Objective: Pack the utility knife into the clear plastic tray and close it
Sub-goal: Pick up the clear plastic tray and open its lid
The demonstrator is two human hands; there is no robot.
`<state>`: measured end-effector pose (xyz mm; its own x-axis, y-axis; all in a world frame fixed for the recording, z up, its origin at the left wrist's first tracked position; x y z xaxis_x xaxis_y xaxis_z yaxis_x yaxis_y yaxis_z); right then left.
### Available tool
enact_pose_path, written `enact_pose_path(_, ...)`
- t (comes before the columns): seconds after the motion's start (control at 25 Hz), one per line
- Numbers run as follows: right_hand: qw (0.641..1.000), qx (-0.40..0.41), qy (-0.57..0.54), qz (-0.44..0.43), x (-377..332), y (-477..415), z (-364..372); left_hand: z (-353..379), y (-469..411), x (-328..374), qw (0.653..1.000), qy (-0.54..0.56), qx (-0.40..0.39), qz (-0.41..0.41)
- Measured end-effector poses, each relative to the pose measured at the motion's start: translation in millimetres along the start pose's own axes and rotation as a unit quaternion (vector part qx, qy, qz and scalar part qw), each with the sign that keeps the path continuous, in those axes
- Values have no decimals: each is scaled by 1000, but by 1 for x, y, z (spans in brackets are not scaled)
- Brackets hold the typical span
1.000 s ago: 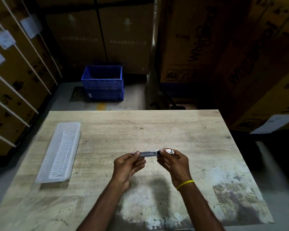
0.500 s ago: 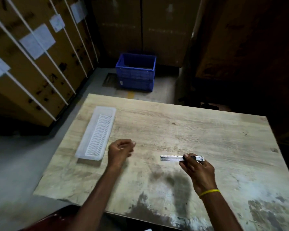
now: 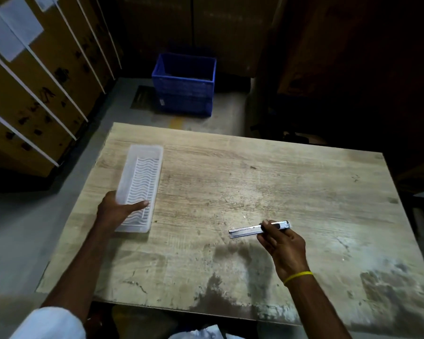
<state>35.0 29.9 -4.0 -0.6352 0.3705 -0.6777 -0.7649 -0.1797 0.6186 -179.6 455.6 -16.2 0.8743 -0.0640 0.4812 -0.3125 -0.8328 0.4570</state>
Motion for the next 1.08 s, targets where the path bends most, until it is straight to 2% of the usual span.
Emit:
enact_pose_path(0.16,1000,15,-1,-10,0,-2,-2,23,9,15,999,9,-36,30)
enact_pose_path(0.36,999,29,-1,-15,-7,-2,-13,86,51,55,991,32,-88,97)
enact_pose_path(0.6,999,39,14,-20,-26,-4,-46,155,94,92,982,56,-138,116)
enact_pose_path(0.68,999,32,19,-17,-33,-4,-56,174,108,100,975,75,-178,112)
enact_pose_path(0.8,999,22,33,-21,-42,-7,-72,194,132,109,954,147,-246,83)
enact_pose_path(0.92,995,10,88,-39,-50,-12,-84,200,153,106,926,256,-274,36)
enact_pose_path(1.0,986,9,157,-50,-53,-21,-90,206,166,103,890,335,-308,11)
enact_pose_path(1.08,970,15,233,-63,-55,-34,-95,213,179,100,855,366,-367,6)
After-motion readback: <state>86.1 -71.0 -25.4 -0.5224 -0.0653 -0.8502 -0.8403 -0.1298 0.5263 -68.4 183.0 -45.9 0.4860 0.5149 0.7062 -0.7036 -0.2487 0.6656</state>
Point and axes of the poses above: each hand's wrist, its own y-axis away from the middle knuckle, its own z-axis out of the palm, x = y × z, the point moved 8 cm from there along -y, towards the middle knuckle, and after that the axes turned 13 degrees about -y, right-handed, at the moved point
